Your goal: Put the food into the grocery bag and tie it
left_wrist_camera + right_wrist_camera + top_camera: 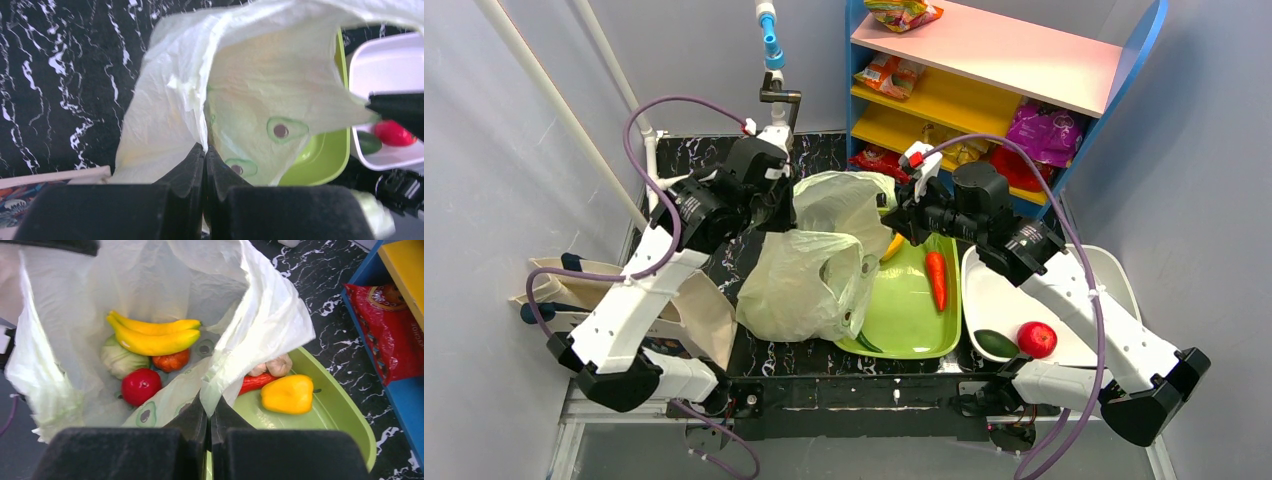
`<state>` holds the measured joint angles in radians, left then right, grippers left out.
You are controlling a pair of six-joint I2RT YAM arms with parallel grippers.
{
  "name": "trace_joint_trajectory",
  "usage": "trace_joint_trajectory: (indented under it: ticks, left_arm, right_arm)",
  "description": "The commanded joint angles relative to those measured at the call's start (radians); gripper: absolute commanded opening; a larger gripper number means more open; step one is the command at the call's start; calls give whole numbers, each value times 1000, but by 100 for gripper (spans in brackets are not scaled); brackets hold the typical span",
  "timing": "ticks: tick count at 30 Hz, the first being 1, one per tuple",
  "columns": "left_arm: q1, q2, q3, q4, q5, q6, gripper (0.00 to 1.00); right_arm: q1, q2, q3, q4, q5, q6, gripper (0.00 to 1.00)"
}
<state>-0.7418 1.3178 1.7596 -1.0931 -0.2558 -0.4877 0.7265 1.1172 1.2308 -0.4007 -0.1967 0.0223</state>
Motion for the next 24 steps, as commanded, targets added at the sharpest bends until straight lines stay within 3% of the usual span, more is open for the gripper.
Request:
trace_joint_trajectory:
  ticks: [1,11,18,21,24]
  left_arm:
    - [70,31,74,48,-6,57,0]
    - [214,156,276,101,42,118,0]
    - [280,180,321,95,90,104,0]
    - [280,144,284,75,117,107,19]
    - [280,97,252,27,153,110,56]
  right_arm:
    - [-4,-18,74,8,-64,64,1]
    - [-2,4,161,-4,-151,140,1]
    - [1,41,197,4,-152,232,1]
    - [3,40,194,7,-147,259,1]
    - [4,42,190,13,-142,277,1]
